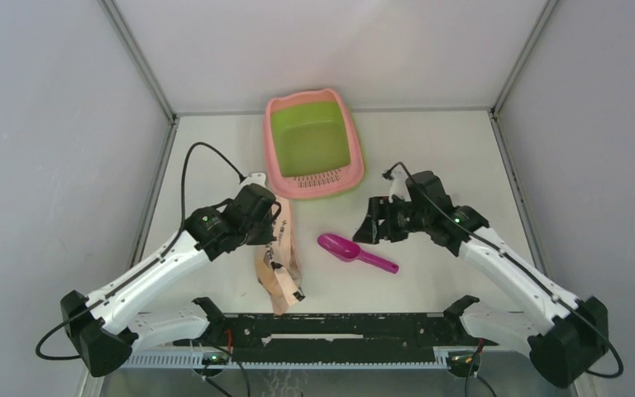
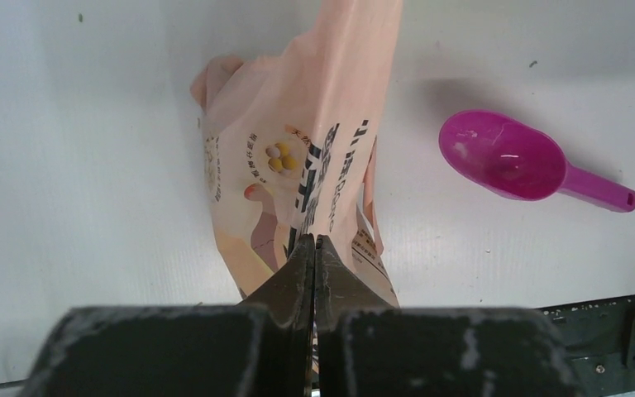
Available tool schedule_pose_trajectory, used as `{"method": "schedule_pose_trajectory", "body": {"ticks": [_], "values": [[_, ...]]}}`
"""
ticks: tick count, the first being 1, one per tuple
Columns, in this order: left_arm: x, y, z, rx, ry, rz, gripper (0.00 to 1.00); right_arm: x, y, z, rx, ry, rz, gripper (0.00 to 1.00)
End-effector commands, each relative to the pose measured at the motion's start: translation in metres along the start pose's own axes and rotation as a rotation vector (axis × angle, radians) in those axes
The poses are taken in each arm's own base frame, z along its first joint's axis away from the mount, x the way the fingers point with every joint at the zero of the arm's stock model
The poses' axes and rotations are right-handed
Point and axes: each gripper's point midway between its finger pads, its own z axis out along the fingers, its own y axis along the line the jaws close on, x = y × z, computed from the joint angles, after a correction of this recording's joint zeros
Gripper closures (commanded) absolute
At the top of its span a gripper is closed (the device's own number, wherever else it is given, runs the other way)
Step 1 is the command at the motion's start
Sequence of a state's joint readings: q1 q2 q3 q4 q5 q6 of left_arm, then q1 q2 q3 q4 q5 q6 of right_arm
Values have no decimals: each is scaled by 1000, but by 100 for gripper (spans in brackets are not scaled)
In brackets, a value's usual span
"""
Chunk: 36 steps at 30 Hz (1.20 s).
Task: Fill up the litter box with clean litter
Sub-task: Place the spatula at the center of the board, then open the cat litter bag at the center of the board.
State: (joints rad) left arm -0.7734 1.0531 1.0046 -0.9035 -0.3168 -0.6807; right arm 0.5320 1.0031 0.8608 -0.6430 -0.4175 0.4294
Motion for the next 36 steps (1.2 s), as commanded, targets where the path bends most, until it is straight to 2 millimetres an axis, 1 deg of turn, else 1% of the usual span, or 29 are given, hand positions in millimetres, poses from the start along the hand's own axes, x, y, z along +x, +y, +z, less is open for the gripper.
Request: {"method": "schedule_pose_trajectory", "body": {"ticks": [1,2,3,7,9,12,18,22,25,30,36], "values": [[5,10,5,-19,-2,-1,100,-19,57,31,-312,-6,-97,20],[6,12,6,-23,-3,-6,100,-23,67,37,-358,-7,-115,20],[8,14,6,-28,-2,-11,100,-25,72,44,-382,2,-122,21],[15,26,9,-52,1,-31,100,-33,87,72,-434,23,-142,21],[17,29,9,-54,-3,-41,100,-34,93,87,-452,41,-140,21],[17,30,8,-48,-11,-49,100,-36,100,113,-469,57,-145,21],[9,26,-2,5,-56,-60,100,-34,125,148,-568,72,-136,21],[6,26,-9,29,-85,-60,98,-37,128,165,-568,50,-130,21],[6,29,-10,28,-94,-66,97,-36,129,176,-571,56,-123,21],[10,29,-5,25,-76,-64,97,-30,132,191,-579,68,-127,21],[12,29,-1,24,-65,-64,97,-18,126,206,-568,91,-125,21]]}}
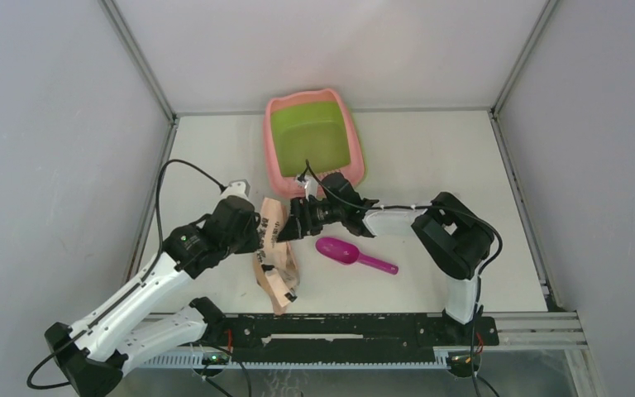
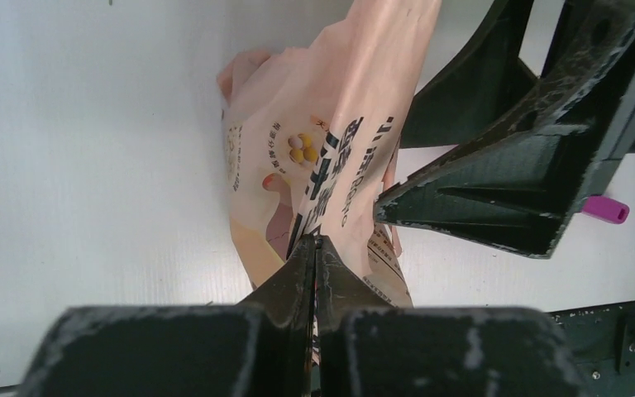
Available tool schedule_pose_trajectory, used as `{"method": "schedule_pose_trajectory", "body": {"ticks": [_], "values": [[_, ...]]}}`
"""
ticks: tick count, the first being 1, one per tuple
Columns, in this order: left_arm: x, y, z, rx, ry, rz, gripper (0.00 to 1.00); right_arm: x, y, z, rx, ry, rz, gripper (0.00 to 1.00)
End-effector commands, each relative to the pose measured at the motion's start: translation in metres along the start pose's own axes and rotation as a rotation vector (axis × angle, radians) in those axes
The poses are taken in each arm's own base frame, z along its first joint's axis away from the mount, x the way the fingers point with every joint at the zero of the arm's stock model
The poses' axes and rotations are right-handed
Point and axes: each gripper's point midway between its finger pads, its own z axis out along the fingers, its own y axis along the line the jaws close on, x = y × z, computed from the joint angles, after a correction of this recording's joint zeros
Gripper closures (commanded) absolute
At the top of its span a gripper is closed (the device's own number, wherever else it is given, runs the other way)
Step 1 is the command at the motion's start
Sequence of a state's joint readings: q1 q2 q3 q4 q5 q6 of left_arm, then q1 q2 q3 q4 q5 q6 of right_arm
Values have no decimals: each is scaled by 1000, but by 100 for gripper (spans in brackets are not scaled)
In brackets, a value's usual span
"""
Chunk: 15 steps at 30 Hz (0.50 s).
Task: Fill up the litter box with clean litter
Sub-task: Open the cat litter bag at the center of the board.
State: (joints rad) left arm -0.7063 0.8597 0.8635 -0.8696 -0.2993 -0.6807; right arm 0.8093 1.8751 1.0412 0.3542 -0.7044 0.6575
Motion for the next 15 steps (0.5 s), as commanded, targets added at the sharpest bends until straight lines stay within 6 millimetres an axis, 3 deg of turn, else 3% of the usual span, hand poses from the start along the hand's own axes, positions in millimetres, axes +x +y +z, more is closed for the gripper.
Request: {"method": "schedule_pose_trajectory", "body": {"ticks": [1,5,11,15], "values": [[2,1,6,3,4,14,97,-13,13,11,-52,-40,-59,21],[0,1,5,3,1,13,97,-9,27,17,-143,-22,-54,25],[-2,4,2,0,-7,7,98,4,81,10,-381,28,-102,36],[-5,5,0,-3,-16,6,98,13,113,-1,-537,50,-121,55]]}}
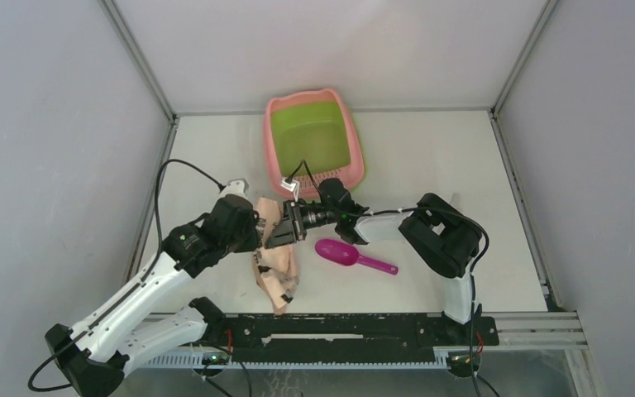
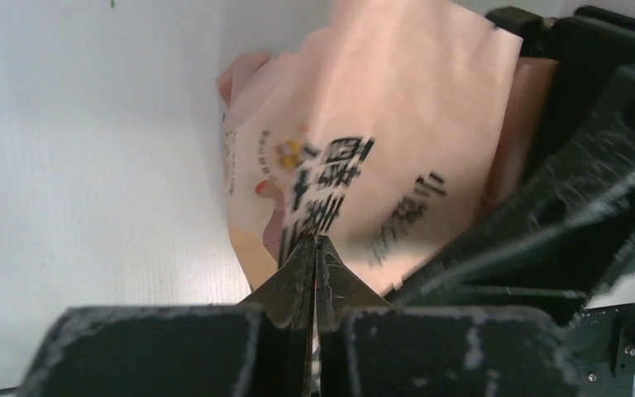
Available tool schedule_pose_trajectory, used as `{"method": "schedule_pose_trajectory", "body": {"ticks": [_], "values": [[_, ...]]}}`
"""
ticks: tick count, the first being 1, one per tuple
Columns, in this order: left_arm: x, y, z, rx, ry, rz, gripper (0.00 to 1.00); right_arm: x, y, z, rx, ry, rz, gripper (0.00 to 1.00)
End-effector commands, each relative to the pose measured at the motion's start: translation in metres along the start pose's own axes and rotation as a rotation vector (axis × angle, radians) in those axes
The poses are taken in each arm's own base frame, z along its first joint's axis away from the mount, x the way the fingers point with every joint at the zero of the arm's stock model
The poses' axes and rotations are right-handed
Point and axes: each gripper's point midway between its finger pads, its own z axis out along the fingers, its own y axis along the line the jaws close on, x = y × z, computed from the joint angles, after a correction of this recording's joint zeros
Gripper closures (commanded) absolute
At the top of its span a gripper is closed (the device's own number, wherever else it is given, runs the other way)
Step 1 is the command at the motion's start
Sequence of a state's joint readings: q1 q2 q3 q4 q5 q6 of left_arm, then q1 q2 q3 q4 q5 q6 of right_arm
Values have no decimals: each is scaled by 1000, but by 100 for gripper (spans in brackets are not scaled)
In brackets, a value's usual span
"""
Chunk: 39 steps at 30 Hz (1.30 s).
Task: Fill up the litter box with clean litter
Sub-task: Open the cat litter bag at the center of the board.
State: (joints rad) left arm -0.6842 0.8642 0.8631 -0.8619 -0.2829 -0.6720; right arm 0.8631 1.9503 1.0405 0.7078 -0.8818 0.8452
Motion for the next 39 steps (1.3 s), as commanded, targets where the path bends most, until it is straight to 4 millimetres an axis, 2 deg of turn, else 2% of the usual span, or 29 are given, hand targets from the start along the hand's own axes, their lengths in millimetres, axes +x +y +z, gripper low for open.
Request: {"method": "schedule_pose_trajectory", "body": {"ticks": [1,3,5,6,8,9,11,15,17,19,22,26,31,35,39], "values": [[-5,5,-3,-7,-23,14,98,4,64,1,-267,29,-88,62],[-8,6,-6,-7,-34,12,98,5,70,-1,-288,40,-80,72],[-12,8,-11,-9,-46,11,98,2,66,-4,-240,39,-57,82],[-15,8,-14,-11,-55,9,98,-2,64,-6,-198,34,-63,91],[-20,10,-21,-15,-71,6,98,-8,55,-11,-40,35,-85,100],[-24,11,-26,-14,-86,2,98,-11,50,-15,65,48,-165,100],[-30,12,-33,-13,-108,-6,97,-18,51,-26,246,70,-236,100],[-39,15,-44,-26,-138,-21,97,-51,69,-48,448,66,-387,100],[-43,16,-49,-30,-154,-30,96,-72,86,-51,526,69,-497,100],[-45,15,-53,-17,-162,-39,96,-80,94,-54,599,105,-570,100],[-45,13,-57,3,-169,-51,96,-84,105,-44,665,187,-673,100],[-44,15,-62,18,-183,-69,96,-82,121,-37,650,249,-712,100],[-41,16,-73,53,-197,-94,96,-72,136,-38,608,283,-715,100],[-39,9,-81,111,-189,-109,96,-65,139,-37,591,309,-686,100],[-38,15,-84,91,-197,-118,96,-57,150,-37,564,310,-699,100]]}}
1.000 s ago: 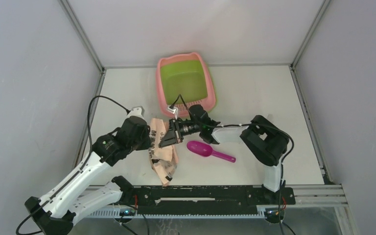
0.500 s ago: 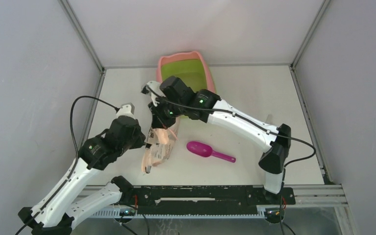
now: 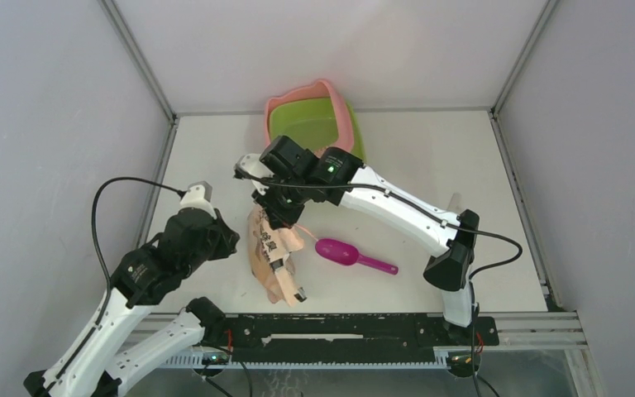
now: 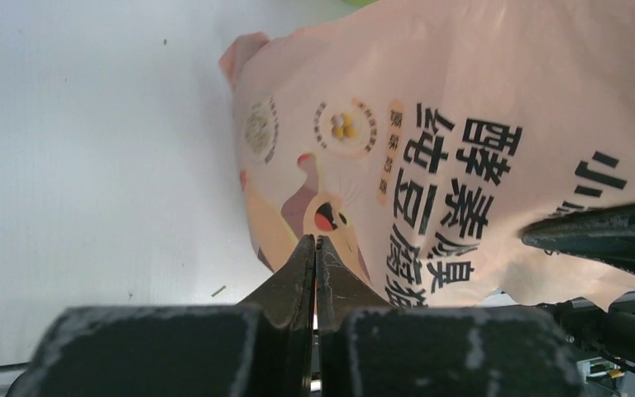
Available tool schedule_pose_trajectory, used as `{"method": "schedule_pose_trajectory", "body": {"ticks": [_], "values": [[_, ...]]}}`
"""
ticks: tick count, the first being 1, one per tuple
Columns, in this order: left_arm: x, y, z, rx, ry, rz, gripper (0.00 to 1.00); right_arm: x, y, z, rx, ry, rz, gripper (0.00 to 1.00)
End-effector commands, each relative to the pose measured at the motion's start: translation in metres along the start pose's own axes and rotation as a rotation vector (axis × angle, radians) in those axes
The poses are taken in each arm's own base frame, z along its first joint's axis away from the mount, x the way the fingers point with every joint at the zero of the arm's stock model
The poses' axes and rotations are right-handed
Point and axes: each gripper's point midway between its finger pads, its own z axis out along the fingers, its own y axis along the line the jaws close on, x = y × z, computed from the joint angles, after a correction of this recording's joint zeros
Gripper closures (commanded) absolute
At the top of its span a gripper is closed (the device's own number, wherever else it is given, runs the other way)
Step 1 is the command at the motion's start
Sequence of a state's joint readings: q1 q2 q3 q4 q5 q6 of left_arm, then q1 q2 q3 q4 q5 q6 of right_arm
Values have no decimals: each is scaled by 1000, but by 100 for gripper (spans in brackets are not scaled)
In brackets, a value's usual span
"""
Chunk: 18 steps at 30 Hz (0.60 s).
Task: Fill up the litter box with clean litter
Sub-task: Open the cat litter bag at the center of the board.
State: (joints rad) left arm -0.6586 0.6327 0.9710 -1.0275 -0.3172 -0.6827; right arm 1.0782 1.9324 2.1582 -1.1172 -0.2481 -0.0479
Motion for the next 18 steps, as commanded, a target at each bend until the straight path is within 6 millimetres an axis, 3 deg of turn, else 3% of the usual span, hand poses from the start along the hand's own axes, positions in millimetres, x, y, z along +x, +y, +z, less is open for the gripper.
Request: {"method": "schedule_pose_trajectory", "body": {"ticks": [1,7,11,12,15,18], "values": [[-15,-5,-13,22,-42,-41,96,-36,29,-34,-52,-159,-110,100],[-10,-2,-1,-21,-12,-30,94,-60,22,-49,-6,-187,-205,100],[2,-13,5,29,37,-33,99,-61,7,-37,58,-168,-260,100],[2,-18,2,66,24,-40,96,-60,5,-33,66,-160,-269,100],[-1,-30,-10,189,-16,-29,73,-58,-1,-10,69,-130,-284,100],[4,-36,-15,246,-12,-14,62,-62,1,11,30,-135,-269,100]]}}
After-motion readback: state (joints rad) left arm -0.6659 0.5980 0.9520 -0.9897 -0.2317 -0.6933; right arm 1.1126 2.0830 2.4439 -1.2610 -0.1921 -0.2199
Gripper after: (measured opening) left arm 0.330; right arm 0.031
